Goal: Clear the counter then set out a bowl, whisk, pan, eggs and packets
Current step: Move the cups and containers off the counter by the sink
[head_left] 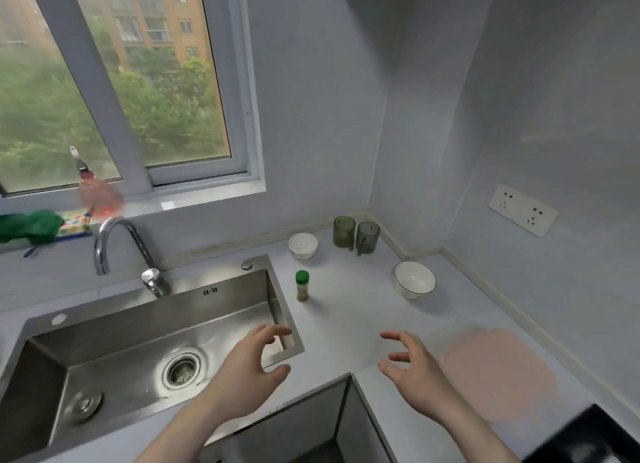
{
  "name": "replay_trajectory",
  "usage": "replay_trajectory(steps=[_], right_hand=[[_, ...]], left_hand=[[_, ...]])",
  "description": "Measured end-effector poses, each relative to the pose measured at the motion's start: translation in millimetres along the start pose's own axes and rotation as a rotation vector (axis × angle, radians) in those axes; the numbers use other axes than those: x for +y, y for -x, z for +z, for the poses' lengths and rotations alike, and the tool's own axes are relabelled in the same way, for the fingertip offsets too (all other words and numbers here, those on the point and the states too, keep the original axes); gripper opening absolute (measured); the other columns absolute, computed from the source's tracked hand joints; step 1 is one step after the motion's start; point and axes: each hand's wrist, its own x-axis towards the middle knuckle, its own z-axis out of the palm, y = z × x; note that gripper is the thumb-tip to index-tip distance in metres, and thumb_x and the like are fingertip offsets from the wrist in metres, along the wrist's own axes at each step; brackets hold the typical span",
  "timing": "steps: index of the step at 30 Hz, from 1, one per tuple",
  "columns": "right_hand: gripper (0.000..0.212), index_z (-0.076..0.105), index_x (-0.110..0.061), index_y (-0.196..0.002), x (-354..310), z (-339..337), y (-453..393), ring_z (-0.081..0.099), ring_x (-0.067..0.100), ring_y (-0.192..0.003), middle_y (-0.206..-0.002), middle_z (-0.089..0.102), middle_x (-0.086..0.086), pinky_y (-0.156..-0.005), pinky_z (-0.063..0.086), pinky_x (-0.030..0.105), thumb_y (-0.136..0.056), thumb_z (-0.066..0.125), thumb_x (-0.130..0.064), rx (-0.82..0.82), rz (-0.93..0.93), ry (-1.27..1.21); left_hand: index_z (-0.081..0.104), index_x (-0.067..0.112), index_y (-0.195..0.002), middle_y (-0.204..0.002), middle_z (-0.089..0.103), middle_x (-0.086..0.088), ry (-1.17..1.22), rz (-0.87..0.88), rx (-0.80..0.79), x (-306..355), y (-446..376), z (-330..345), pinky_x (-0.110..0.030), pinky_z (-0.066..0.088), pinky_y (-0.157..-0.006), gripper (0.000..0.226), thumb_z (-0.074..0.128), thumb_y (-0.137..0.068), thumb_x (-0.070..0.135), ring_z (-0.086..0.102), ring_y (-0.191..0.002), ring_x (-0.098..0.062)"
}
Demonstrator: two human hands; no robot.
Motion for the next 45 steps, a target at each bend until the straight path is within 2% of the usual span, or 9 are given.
replay_trajectory(steps=[5,12,16,21,26,35,39,42,45], right_hand=[[0.039,0.050,-0.046,-0.122,3,15,-57,0.056,-0.004,-0.111,-0.131,0.044,-0.023,-0.081,0.047,0.019,-0.092,0.064,-0.025,0.044,0.070,0.019],[0.046,0.047,-0.038,-0.133,12,4,-129,0.056,0.006,-0.115,-0.135,0.040,-0.016,-0.078,0.045,0.018,-0.092,0.063,-0.027,0.029,0.142,0.063],[0.053,0.044,-0.033,-0.140,24,-13,-179,0.056,0.013,-0.117,-0.141,0.036,-0.011,-0.086,0.049,0.027,-0.092,0.064,-0.026,0.064,0.169,0.075],[0.069,0.037,-0.021,-0.151,54,-26,-239,0.054,0.024,-0.128,-0.153,0.032,0.002,-0.105,0.044,0.033,-0.088,0.066,-0.023,0.041,0.250,0.191],[0.077,0.029,-0.014,-0.155,70,-38,-275,0.048,0.027,-0.133,-0.155,0.028,0.009,-0.104,0.042,0.031,-0.086,0.061,-0.020,-0.010,0.355,0.291],[0.075,0.024,-0.009,-0.156,88,-39,-308,0.043,0.029,-0.138,-0.155,0.030,0.011,-0.107,0.040,0.031,-0.088,0.056,-0.018,-0.110,0.462,0.349],[0.073,0.031,-0.009,-0.152,96,-35,-316,0.047,0.030,-0.133,-0.147,0.039,0.013,-0.105,0.043,0.032,-0.085,0.057,-0.018,-0.124,0.493,0.364],[0.063,0.038,-0.008,-0.147,98,-33,-319,0.052,0.031,-0.126,-0.143,0.038,0.014,-0.101,0.044,0.031,-0.088,0.056,-0.015,-0.108,0.495,0.396],[0.059,0.043,-0.010,-0.146,100,-34,-323,0.055,0.030,-0.123,-0.142,0.038,0.013,-0.100,0.045,0.029,-0.089,0.055,-0.015,-0.091,0.490,0.419]], left_hand=[[0.053,0.044,-0.129,-0.129,0.048,0.031,-0.086,-0.010,-0.066,-32,-73,-13,-0.020,0.046,-0.097,0.049,0.063,-0.081,0.039,0.051,-0.118,0.003],[0.053,0.044,-0.127,-0.133,0.042,0.025,-0.036,-0.054,-0.151,-44,-150,-1,-0.024,0.048,-0.096,0.050,0.066,-0.081,0.030,0.052,-0.119,-0.001],[0.048,0.047,-0.124,-0.142,0.036,0.020,-0.062,-0.074,-0.173,-50,-186,9,-0.024,0.047,-0.096,0.050,0.067,-0.081,0.029,0.052,-0.119,-0.006],[0.046,0.031,-0.136,-0.151,0.025,0.011,-0.146,-0.147,-0.227,-53,-226,25,-0.031,0.048,-0.098,0.057,0.067,-0.084,0.023,0.059,-0.116,-0.018],[0.042,0.030,-0.137,-0.160,0.012,0.004,-0.201,-0.179,-0.257,-59,-249,38,-0.031,0.048,-0.098,0.060,0.066,-0.081,0.026,0.061,-0.115,-0.021],[0.038,0.027,-0.142,-0.164,0.006,0.003,-0.238,-0.261,-0.278,-70,-276,55,-0.029,0.046,-0.097,0.066,0.064,-0.082,0.026,0.058,-0.116,-0.024],[0.030,0.029,-0.149,-0.163,0.005,0.002,-0.255,-0.301,-0.297,-80,-278,63,-0.027,0.047,-0.094,0.077,0.062,-0.078,0.028,0.061,-0.104,-0.022],[0.021,0.030,-0.154,-0.164,0.002,0.002,-0.273,-0.311,-0.315,-85,-280,66,-0.028,0.048,-0.091,0.085,0.061,-0.078,0.027,0.056,-0.090,-0.020],[0.017,0.033,-0.155,-0.165,0.001,0.001,-0.286,-0.309,-0.318,-87,-283,66,-0.028,0.048,-0.087,0.088,0.060,-0.079,0.023,0.058,-0.088,-0.023]])
